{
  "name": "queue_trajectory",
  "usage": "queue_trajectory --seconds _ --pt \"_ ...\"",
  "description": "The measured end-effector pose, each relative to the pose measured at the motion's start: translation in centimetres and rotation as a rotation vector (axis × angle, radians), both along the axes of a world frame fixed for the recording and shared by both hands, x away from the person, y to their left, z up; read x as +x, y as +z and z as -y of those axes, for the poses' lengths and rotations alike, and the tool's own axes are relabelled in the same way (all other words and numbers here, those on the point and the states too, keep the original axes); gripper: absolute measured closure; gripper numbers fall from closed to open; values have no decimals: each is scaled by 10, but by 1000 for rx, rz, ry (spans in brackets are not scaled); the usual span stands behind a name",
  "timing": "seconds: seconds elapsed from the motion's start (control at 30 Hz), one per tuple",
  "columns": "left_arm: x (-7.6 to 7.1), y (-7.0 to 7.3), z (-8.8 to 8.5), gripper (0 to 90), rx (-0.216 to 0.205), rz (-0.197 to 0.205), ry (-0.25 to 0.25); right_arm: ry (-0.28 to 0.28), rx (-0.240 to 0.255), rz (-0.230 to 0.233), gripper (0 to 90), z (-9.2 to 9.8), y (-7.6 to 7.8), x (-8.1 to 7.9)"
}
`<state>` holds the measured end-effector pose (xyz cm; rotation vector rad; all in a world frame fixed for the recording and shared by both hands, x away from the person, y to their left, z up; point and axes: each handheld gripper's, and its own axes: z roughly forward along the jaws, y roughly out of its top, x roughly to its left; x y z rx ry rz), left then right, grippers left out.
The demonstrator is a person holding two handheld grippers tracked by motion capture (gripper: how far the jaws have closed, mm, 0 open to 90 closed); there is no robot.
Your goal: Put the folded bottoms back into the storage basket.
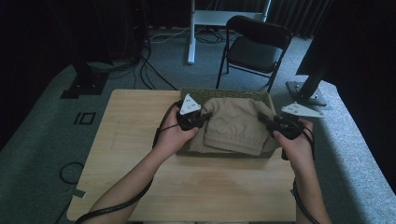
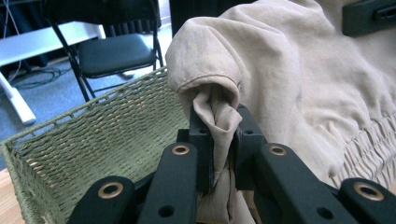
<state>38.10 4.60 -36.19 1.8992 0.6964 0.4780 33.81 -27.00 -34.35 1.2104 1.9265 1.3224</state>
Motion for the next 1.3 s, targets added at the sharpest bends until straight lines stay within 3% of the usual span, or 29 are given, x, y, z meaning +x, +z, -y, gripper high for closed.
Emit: queue_trajectory --seconds 0.27,0.53,0.7,0.83,1.13,1.3 --pt "25 5 1 829 -5 38 31 -11 38 -2 811 1 2 27" --pt "53 -2 2 830 -15 29 72 -28 41 -25 810 -2 1 59" --pt "70 -7 3 832 -24 22 91 -42 68 -42 810 -3 -6 75" --pt "82 -18 5 832 -36 -10 108 -53 65 -60 810 -1 -16 89" --pt "104 -49 13 832 -2 -44 155 -86 69 -120 810 -2 -55 117" --pt "115 -69 14 832 10 -105 170 -87 63 -163 810 -2 -78 132"
